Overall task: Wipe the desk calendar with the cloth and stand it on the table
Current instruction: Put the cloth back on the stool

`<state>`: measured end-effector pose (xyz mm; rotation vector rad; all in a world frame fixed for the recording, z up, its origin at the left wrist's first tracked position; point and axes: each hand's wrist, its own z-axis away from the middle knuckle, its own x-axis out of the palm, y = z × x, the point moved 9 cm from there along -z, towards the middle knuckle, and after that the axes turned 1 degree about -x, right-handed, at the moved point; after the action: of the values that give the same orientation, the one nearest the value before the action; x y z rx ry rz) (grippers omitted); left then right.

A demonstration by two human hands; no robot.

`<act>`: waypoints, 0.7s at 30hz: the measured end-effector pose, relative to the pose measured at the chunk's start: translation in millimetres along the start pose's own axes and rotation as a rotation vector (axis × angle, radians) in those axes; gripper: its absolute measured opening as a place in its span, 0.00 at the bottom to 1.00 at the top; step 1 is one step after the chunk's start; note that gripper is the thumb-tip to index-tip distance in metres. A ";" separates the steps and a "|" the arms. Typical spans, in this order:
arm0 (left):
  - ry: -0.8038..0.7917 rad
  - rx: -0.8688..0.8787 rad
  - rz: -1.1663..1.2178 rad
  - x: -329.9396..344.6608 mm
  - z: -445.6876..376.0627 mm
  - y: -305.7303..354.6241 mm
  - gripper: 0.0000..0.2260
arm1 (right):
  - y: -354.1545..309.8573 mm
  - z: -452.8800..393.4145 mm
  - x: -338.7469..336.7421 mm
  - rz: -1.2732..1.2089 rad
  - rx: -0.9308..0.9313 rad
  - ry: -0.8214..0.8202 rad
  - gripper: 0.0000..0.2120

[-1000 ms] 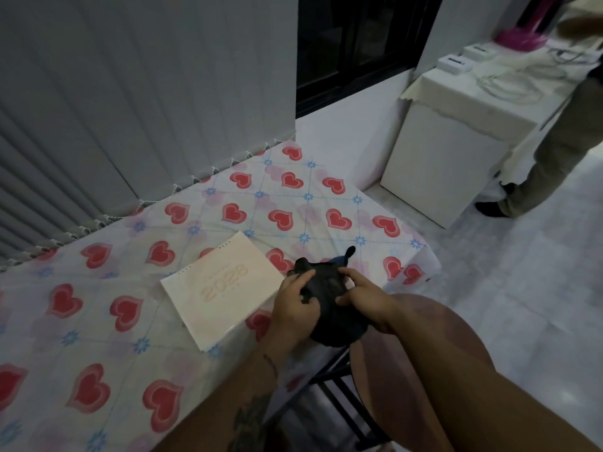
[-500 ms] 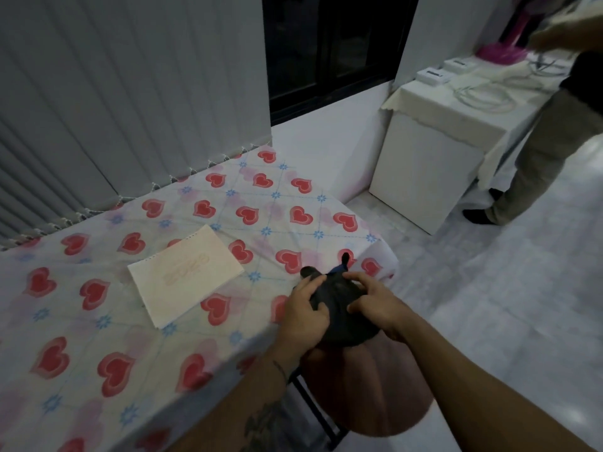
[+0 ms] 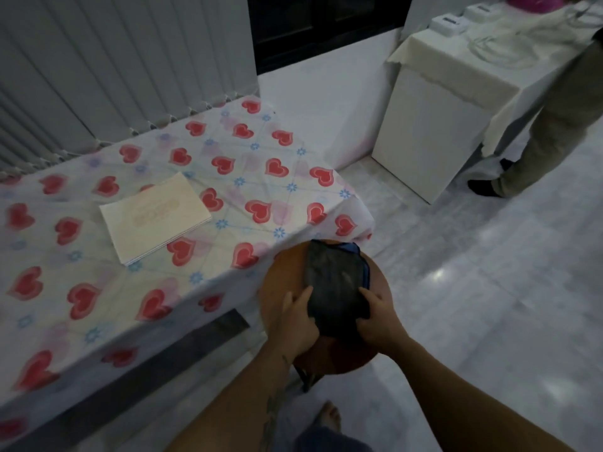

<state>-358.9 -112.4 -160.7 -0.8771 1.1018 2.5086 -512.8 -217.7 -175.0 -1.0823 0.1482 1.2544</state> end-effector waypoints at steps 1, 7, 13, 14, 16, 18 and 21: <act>-0.011 -0.004 0.008 2.8 0.1 1.4 0.30 | 0.7 0.8 -0.8 0.004 -0.017 0.008 0.34; -0.055 -0.026 -0.013 8.3 -0.5 0.2 0.32 | -12.8 -3.6 -7.8 0.131 -0.081 -0.019 0.27; 0.072 0.047 -0.318 -9.3 0.0 4.2 0.23 | -43.1 -5.6 -4.6 0.437 -0.279 0.026 0.36; 0.104 0.097 -0.369 -12.7 -1.6 10.5 0.24 | -40.6 -6.9 3.7 0.442 -0.268 -0.051 0.39; 0.112 0.158 -0.409 -17.2 -3.0 20.6 0.24 | -36.6 -7.6 11.5 0.419 -0.223 -0.148 0.41; 0.122 0.160 -0.389 -25.9 -4.1 26.1 0.21 | -39.6 -8.2 7.1 0.398 -0.191 -0.151 0.40; 0.154 0.129 -0.222 -52.5 1.0 26.5 0.16 | -67.4 -4.1 -11.6 0.369 -0.221 -0.115 0.36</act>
<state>-330.4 -129.6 -112.3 -1.1042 1.1292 2.1964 -460.3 -223.0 -131.2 -1.2036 0.1265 1.6923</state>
